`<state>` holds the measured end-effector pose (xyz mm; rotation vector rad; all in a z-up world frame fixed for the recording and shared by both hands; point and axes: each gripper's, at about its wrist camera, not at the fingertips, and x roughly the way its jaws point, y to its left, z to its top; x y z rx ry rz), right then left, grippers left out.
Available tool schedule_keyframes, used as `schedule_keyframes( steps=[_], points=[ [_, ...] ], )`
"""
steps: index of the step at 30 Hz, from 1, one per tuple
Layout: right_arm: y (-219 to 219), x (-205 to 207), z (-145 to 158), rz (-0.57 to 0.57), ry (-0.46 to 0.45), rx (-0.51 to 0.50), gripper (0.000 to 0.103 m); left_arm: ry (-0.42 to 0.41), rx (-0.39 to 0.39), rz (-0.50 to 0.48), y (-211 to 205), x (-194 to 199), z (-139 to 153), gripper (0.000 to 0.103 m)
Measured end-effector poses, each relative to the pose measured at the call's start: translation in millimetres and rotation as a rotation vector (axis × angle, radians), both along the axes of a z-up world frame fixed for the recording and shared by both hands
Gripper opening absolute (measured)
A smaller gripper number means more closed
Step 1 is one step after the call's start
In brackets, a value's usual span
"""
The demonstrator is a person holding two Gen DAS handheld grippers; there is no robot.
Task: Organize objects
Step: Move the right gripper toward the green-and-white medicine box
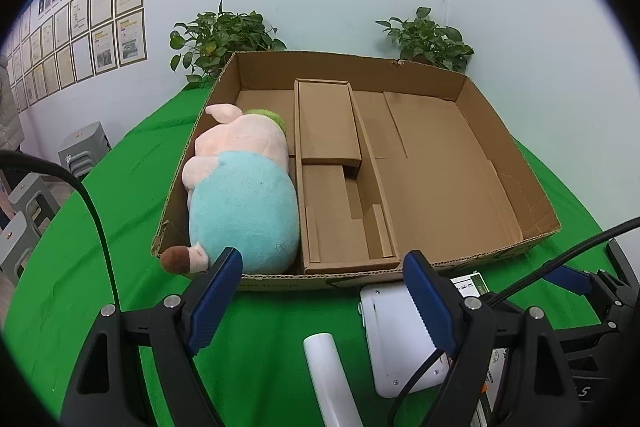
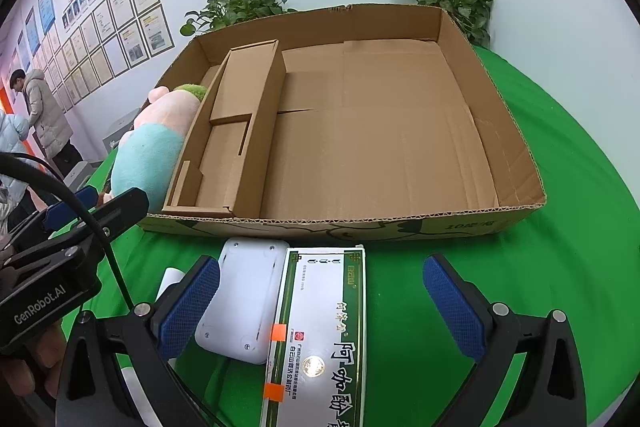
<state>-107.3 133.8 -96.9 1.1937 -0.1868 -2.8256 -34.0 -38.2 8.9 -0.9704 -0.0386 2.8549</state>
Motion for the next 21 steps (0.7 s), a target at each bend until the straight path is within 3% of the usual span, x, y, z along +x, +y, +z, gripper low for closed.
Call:
schedule_keyframes(
  steps=[9,15,19,21],
  points=[
    [29,20,-4,0.008,0.009,0.08,0.102,0.001,-0.033,-0.013,-12,10,0,0.083],
    [58,51,-23,0.031,-0.086,0.019,0.101,-0.054,-0.01,-0.036,-26,16,-11,0.083],
    [40,73,-36,0.122,-0.125,-0.046,0.101,-0.09,0.017,-0.059,-25,15,-19,0.083],
    [23,77,-41,0.167,-0.137,-0.05,0.101,-0.115,0.068,-0.084,-24,12,-20,0.083]
  ],
)
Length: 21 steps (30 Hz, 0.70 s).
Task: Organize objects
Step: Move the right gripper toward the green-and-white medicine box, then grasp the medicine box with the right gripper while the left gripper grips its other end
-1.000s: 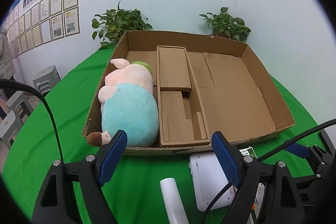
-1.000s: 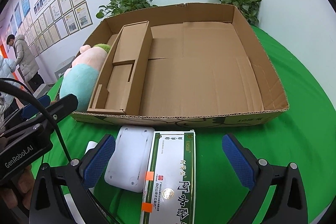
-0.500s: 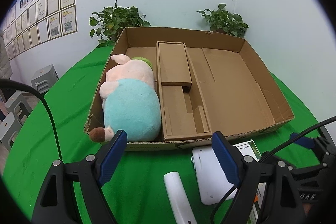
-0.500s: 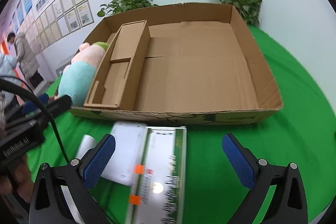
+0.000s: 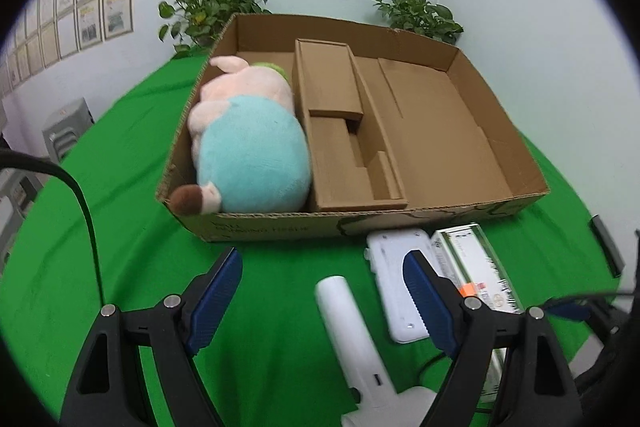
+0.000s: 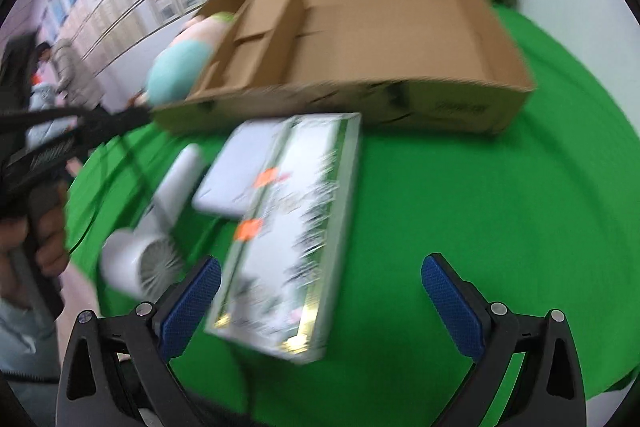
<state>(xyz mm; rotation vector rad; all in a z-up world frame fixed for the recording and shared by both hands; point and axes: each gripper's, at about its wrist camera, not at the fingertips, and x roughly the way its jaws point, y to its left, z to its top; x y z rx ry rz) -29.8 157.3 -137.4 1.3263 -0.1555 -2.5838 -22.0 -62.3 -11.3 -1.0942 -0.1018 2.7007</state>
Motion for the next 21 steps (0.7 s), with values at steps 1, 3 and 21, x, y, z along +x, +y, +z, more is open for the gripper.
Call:
schedule_keyframes(
  steps=[1,3,21],
  points=[
    [-8,1,-1,0.018,0.001,0.011,0.101,-0.007,0.015,-0.008,1,-1,0,0.083],
    [-22,1,-2,0.044,0.001,0.041,0.101,-0.017,0.04,-0.028,3,-4,1,0.083],
    [18,19,-20,-0.059,-0.068,0.156,0.059,-0.186,0.274,-0.168,35,-33,-8,0.082]
  ],
)
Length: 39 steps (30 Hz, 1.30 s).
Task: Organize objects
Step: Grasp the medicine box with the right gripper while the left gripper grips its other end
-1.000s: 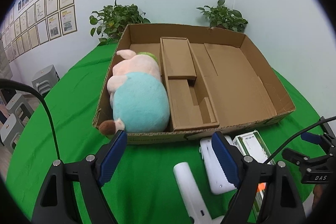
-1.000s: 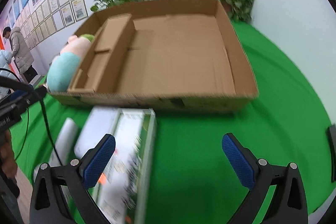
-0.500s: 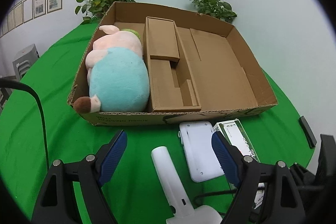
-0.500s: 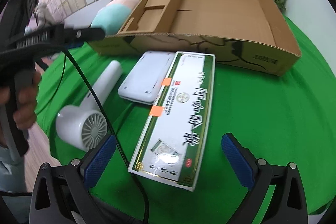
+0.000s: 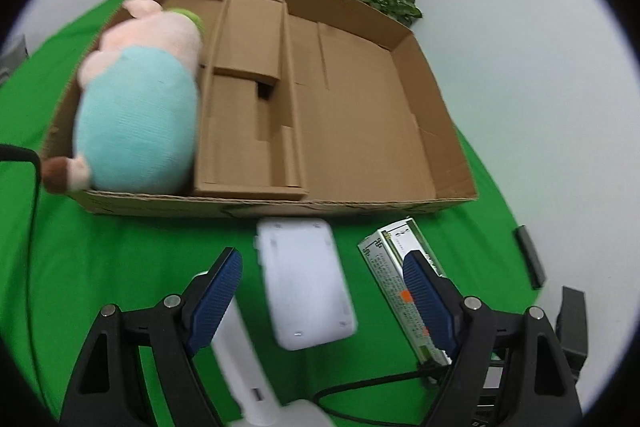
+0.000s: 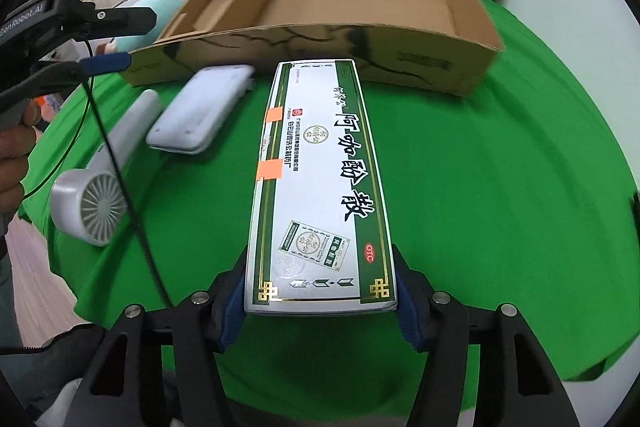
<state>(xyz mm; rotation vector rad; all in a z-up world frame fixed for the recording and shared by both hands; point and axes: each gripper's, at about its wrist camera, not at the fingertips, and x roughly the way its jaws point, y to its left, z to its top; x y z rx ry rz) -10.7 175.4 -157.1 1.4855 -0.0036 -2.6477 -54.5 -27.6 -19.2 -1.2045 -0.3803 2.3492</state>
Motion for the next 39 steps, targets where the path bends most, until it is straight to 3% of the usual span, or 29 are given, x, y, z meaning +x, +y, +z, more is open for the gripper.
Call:
schedule_keyframes(
  steps=[7,15,21,25,29,34,39],
  points=[
    [22,14,-1,-0.038,0.004,-0.031,0.059,-0.084,0.068,-0.089,29,-14,-10,0.081],
    [9,21,0,0.024,0.017,-0.078,0.059,-0.186,0.121,-0.202,53,-11,-30,0.081],
    [15,17,2,0.018,-0.003,-0.236,0.059,-0.284,0.219,-0.272,66,5,-50,0.078],
    [18,17,2,0.021,-0.009,-0.307,0.058,-0.303,0.231,-0.268,67,12,-56,0.076],
    [24,20,4,0.006,0.005,-0.336,0.058,-0.313,0.229,-0.27,67,18,-57,0.065],
    [17,22,14,0.052,0.036,-0.355,0.058,-0.333,0.221,-0.258,63,22,-60,0.052],
    [6,27,20,0.07,0.07,-0.318,0.057,-0.302,0.229,-0.244,60,25,-53,0.051]
  ],
)
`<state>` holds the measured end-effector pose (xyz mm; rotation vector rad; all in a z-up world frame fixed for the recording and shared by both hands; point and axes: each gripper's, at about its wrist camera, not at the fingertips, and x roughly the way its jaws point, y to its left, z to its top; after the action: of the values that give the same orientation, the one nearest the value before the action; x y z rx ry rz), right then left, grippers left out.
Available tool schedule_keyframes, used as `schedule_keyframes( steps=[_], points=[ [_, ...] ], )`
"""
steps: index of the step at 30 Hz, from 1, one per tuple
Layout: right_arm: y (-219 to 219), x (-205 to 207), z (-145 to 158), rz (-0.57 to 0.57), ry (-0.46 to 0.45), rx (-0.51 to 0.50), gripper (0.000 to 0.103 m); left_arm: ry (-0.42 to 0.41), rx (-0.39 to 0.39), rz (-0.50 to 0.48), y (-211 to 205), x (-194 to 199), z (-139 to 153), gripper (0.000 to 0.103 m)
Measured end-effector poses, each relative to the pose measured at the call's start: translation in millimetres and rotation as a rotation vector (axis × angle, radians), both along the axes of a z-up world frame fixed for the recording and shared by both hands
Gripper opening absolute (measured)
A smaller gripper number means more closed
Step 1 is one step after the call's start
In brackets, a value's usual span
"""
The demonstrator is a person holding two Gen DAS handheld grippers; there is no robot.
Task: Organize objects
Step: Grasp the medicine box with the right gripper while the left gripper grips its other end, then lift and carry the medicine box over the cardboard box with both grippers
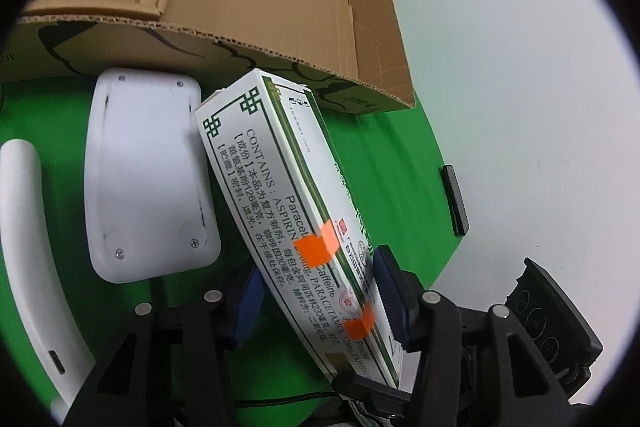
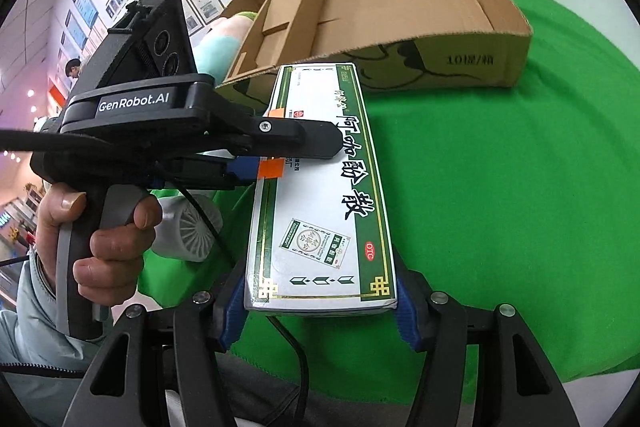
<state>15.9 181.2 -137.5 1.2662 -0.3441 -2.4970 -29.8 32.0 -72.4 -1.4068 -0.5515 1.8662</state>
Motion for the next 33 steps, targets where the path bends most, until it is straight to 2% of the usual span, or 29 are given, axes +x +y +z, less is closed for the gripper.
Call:
schedule_keyframes(
  steps=[8,16,21,28,33],
  points=[
    [-14,-7,13,0.02,0.055,0.004,0.057,0.066,-0.032,0.035,-12,4,24,0.048],
    [-41,-24,46,0.083,0.183,0.051,0.057,0.221,-0.083,0.058,-26,7,91,0.046],
    [-45,-43,77,0.063,0.28,0.029,0.057,0.328,-0.127,0.051,-23,2,137,0.046],
    [-40,-67,119,0.029,0.377,0.026,0.057,0.447,-0.144,0.006,-16,-20,188,0.046],
    [-34,-93,138,-0.004,0.382,0.013,0.057,0.504,-0.159,-0.014,-4,-59,197,0.046]
  ],
)
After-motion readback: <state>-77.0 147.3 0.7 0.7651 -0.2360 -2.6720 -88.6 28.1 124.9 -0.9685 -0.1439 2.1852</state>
